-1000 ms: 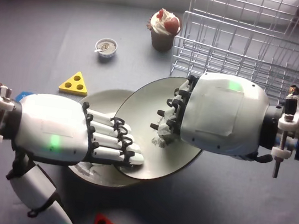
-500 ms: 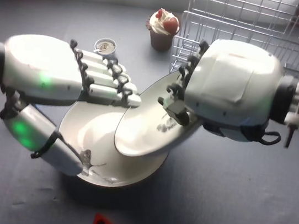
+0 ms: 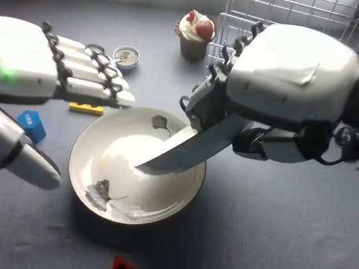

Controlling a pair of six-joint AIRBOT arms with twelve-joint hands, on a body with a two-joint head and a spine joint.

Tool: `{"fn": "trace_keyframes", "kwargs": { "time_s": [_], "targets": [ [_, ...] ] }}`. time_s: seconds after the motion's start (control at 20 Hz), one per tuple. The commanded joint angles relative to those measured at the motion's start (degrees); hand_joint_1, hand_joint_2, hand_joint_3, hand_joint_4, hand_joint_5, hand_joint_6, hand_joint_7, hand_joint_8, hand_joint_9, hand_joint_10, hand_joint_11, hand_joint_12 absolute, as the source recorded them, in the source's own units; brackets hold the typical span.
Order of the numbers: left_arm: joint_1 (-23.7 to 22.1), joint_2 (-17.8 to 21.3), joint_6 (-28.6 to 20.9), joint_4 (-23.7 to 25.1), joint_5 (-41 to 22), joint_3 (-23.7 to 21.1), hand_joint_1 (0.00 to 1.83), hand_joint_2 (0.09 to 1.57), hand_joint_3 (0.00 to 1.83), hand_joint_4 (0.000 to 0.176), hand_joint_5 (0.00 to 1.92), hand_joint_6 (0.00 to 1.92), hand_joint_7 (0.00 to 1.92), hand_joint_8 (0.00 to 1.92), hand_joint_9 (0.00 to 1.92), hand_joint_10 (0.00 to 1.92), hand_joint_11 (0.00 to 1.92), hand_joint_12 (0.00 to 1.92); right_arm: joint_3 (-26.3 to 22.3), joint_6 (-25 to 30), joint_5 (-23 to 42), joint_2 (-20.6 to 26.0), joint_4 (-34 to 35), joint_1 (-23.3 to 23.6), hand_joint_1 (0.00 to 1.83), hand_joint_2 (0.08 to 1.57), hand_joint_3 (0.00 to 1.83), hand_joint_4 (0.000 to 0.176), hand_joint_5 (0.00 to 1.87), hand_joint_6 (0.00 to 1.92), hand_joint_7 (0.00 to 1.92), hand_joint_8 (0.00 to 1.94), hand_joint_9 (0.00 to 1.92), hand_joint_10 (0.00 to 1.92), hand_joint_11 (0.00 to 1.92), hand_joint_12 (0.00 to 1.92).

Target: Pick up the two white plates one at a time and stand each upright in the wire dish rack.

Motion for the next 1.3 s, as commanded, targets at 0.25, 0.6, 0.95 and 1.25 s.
{"fn": "trace_keyframes", "kwargs": {
  "time_s": [0.25,0.6,0.95,1.25],
  "targets": [
    [-0.6,3.0,-0.1,-4.2,-4.4,1.4,0.0,0.94,0.0,0.0,0.07,0.0,0.12,0.01,0.12,0.01,0.15,0.03,0.2,20.6,5.7,2.8,-3.6,4.8,1.5,1.04,0.0,0.0,0.97,0.96,1.13,0.45,1.13,0.68,1.04,1.29],
    [-0.6,4.7,-0.1,-11.2,-6.6,5.2,0.0,0.95,0.0,0.0,0.04,0.0,0.08,0.0,0.1,0.0,0.14,0.02,3.0,41.3,5.5,3.5,-9.2,9.3,1.5,1.04,0.0,0.0,0.99,0.95,1.17,0.41,1.13,0.66,1.03,1.28],
    [-0.6,3.0,-0.1,-9.0,-7.8,5.7,0.01,0.95,0.0,0.0,0.03,0.01,0.07,0.0,0.09,0.0,0.13,0.01,7.2,57.2,1.9,3.2,-16.9,12.1,1.5,1.03,0.0,0.0,1.0,0.92,1.18,0.38,1.14,0.65,1.05,1.26],
    [-2.1,2.2,-0.1,-8.7,-8.5,5.9,0.0,0.94,0.0,0.0,0.08,0.0,0.12,0.0,0.14,0.0,0.15,0.02,10.4,68.7,-0.9,3.2,-28.8,16.7,1.5,1.04,0.0,0.0,0.98,0.94,1.16,0.43,1.15,0.64,1.02,1.29]
  ]
}}
